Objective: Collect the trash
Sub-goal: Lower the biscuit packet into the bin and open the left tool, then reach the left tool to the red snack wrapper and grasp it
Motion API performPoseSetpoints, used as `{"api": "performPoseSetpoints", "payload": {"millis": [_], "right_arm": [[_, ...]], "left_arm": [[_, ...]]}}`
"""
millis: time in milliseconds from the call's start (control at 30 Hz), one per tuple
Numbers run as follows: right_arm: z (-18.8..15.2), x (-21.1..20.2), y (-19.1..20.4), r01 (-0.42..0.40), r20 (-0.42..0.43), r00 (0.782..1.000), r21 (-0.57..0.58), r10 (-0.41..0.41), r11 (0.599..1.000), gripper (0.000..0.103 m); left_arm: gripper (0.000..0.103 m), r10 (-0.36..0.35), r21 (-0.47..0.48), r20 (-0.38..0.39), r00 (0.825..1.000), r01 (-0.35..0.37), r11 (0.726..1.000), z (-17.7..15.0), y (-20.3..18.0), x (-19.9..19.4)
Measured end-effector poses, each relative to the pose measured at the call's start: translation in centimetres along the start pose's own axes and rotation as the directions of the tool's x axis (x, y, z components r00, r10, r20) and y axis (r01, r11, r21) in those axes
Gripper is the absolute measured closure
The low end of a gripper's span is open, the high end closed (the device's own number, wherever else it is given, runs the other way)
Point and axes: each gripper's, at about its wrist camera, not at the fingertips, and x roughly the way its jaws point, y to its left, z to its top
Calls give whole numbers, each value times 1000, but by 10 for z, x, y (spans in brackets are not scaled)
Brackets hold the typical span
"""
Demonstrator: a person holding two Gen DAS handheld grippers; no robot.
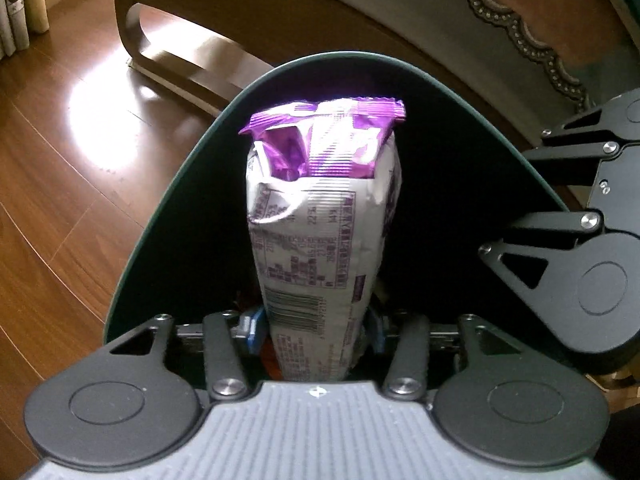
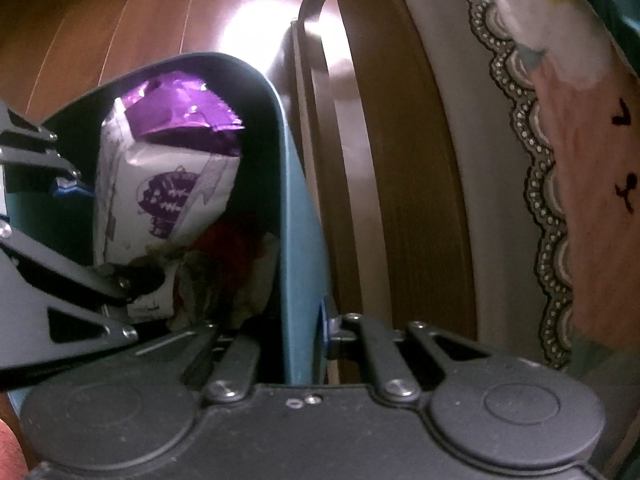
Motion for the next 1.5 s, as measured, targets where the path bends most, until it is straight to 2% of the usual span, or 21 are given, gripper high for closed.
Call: {"api": "performPoseSetpoints", "payload": {"millis": [67, 267, 400, 533, 600, 667, 767, 967, 1067, 1167, 1333, 1500], "right_arm": [[-2, 7, -6, -6, -3, 1000, 13, 6, 1000, 97], [4, 17, -18, -18, -11, 1000, 42, 19, 999, 97], [1, 20, -28, -27, -21, 999, 84, 29, 996, 97], [-11, 28, -39, -27, -56, 998, 129, 35, 991, 98], [-19, 30, -43, -27, -71, 997, 144, 37, 989, 99], [-26, 30, -47, -32, -87, 995, 168, 47, 985, 99], [-36, 32, -56, -42, -114, 991, 234, 70, 971, 98], [-61, 32, -65, -49, -166, 980, 323, 108, 945, 96], [-72, 31, -64, -47, -199, 973, 339, 120, 940, 95], [-84, 30, -63, -51, -232, 962, 372, 146, 927, 93], [-97, 30, -53, -62, -283, 940, 403, 189, 913, 92], [-102, 30, -41, -92, -300, 923, 440, 243, 893, 91]], "left_arm": [[39, -2, -1, 10, 1000, 2, 1000, 0, 3, -2], [36, -9, 10, 37, 999, 9, 1000, -3, 6, -15], [36, 6, 48, 71, 997, -9, 999, -12, 12, -40], [29, -8, 51, 123, 992, 2, 999, -25, 35, -74], [29, -3, 54, 148, 989, -5, 999, -30, 50, -89], [29, 26, 59, 182, 983, -38, 998, -36, 63, -103], [28, 63, 49, 189, 980, -74, 996, -43, 83, -116], [28, 131, 22, 135, 982, -135, 991, -61, 132, -107], [28, 124, 4, 78, 989, -124, 992, -75, 151, -89], [27, 155, -21, 35, 987, -154, 988, -95, 165, -62], [27, 135, -42, -36, 990, -136, 990, -126, 176, -18], [28, 85, -32, -174, 981, -92, 995, -172, 174, 34]]}}
